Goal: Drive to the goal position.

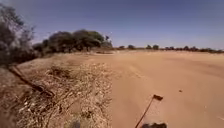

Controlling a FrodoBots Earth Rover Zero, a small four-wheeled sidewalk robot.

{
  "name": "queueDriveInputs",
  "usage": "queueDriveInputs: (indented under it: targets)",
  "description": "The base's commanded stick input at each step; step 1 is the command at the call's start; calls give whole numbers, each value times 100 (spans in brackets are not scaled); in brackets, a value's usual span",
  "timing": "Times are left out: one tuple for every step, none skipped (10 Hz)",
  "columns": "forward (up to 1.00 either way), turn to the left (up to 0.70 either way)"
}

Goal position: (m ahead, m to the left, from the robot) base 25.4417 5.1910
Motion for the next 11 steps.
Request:
queueDriveInputs:
  targets:
    - [85, 0]
    - [85, 0]
    - [85, 0]
    - [85, 0]
    - [85, 0]
    - [85, 0]
    - [85, 0]
    - [85, 0]
    - [85, 0]
    - [85, 0]
    - [85, 0]
